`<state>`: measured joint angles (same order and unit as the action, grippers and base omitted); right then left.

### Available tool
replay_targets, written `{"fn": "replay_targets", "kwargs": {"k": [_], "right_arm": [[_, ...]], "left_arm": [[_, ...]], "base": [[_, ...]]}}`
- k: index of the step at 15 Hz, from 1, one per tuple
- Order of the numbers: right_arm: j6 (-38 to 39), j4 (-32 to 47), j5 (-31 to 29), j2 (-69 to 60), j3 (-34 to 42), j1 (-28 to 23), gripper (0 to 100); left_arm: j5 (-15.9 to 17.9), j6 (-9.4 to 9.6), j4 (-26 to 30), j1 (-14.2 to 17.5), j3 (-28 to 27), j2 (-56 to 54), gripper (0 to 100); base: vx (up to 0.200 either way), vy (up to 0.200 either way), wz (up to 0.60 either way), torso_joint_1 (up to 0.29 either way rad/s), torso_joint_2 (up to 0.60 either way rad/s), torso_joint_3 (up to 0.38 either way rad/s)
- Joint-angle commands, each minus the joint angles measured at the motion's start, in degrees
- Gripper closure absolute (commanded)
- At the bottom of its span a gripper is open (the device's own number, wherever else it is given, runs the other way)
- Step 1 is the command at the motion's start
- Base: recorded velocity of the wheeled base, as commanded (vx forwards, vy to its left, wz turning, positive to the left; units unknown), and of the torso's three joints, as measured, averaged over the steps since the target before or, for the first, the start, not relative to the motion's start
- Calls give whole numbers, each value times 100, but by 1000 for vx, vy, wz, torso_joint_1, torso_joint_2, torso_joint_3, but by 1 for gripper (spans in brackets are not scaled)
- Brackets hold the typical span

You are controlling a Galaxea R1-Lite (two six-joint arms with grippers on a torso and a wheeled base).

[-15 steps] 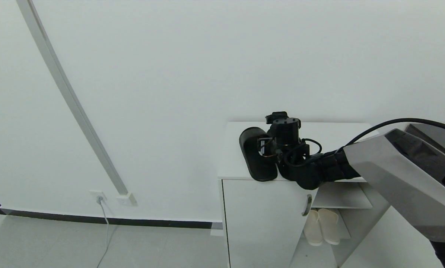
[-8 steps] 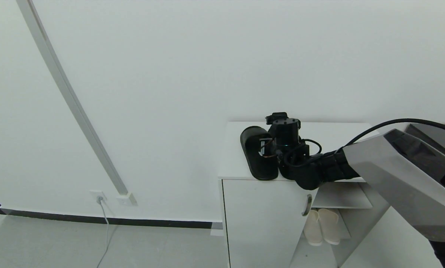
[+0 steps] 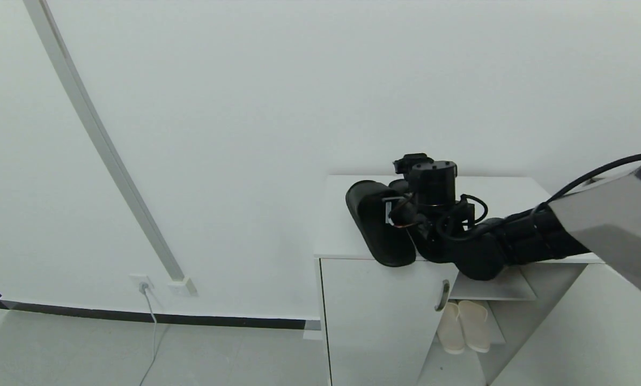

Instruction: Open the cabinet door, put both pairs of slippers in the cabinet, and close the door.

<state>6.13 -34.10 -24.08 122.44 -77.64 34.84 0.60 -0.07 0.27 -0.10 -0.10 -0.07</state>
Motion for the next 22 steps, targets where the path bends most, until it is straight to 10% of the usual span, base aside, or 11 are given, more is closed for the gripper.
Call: {"fn": "replay_targets", "kwargs": {"k": [1, 7, 22], "right_arm": [[2, -220, 615, -1390, 1445, 181, 100], [46, -211, 1397, -3130, 3466, 629, 100], [46, -220, 1318, -3121, 3642, 919, 100]], "left_arm": [[2, 7, 0, 1, 1, 7, 100], [2, 7, 0, 1, 1, 7, 100], [2, 7, 0, 1, 1, 7, 100]], "base": [[0, 0, 0, 0, 0, 0], [0, 0, 0, 0, 0, 0], [0, 0, 0, 0, 0, 0]]}}
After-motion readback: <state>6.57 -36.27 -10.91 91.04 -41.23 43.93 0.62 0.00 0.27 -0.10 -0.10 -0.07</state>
